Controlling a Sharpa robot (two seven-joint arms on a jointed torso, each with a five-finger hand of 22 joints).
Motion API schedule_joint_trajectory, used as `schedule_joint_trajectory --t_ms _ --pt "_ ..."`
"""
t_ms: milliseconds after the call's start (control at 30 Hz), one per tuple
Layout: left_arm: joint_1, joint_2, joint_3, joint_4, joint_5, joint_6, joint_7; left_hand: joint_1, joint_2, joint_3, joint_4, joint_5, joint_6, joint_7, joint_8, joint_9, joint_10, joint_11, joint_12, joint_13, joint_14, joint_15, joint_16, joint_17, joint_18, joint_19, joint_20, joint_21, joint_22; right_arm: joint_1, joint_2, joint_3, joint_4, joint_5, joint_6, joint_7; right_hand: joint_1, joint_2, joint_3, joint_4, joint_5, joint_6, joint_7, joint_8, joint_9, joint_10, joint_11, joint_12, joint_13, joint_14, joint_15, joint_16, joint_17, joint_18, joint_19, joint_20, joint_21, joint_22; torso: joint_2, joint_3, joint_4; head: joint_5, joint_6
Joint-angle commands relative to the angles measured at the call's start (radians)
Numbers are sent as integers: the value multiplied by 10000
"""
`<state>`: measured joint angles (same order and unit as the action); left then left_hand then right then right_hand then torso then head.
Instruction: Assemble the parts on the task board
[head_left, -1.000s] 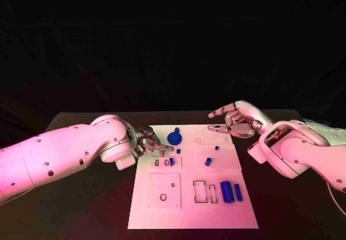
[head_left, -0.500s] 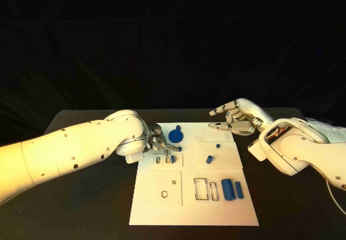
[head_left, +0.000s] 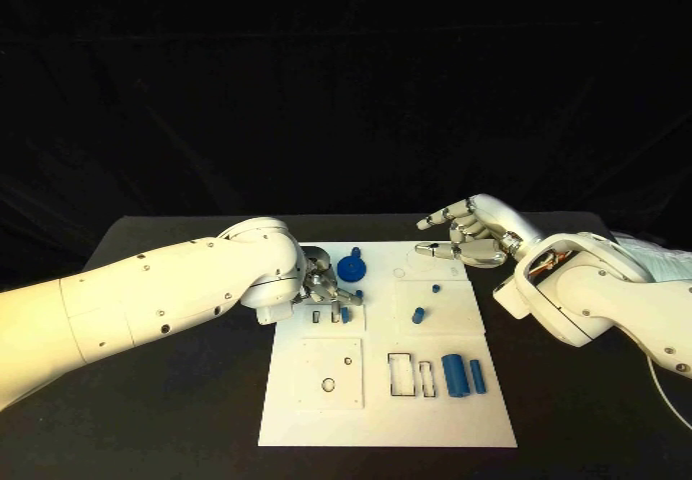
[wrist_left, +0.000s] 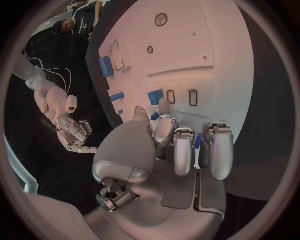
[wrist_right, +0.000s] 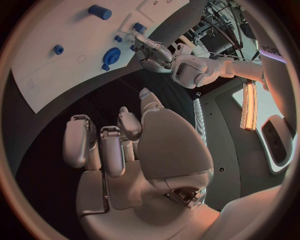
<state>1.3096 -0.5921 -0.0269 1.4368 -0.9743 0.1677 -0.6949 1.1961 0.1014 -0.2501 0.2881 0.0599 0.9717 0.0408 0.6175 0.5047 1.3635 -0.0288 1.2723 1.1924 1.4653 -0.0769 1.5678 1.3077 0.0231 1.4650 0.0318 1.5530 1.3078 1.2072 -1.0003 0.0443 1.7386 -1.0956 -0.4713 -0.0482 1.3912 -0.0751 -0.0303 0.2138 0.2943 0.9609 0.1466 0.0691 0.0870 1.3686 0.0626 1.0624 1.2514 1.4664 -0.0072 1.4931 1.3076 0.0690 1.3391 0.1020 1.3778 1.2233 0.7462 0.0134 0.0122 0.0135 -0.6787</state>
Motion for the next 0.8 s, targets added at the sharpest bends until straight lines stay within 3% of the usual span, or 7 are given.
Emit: schedule_joint_trajectory --t_ms 33,800 --pt "-5 53 0 -15 -63 433 -617 44 87 -72 -19 -35 -91 -2 52 43 71 12 21 15 1054 -78 30 2631 -170 939 -50 40 2353 -4 16 -1 -7 -80 183 -80 92 33 -40 -3 73 86 0 67 14 -12 -45 -22 -20 719 -56 -59 1226 95 -40 -33 -39 -16 -10 2 4 11 -12" --pt "-12 194 -5 -112 -63 803 -649 698 187 142 -172 -21 -312 -10 264 475 82 1 54 97 1054 -89 30 2631 -174 946 -65 48 2375 -15 59 -7 -42 -89 246 -128 87 47 -48 5 94 98 -3 68 17 -10 -48 -17 -21 719 -59 -60 1226 94 -36 -36 -38 -13 0 2 6 10 -74"
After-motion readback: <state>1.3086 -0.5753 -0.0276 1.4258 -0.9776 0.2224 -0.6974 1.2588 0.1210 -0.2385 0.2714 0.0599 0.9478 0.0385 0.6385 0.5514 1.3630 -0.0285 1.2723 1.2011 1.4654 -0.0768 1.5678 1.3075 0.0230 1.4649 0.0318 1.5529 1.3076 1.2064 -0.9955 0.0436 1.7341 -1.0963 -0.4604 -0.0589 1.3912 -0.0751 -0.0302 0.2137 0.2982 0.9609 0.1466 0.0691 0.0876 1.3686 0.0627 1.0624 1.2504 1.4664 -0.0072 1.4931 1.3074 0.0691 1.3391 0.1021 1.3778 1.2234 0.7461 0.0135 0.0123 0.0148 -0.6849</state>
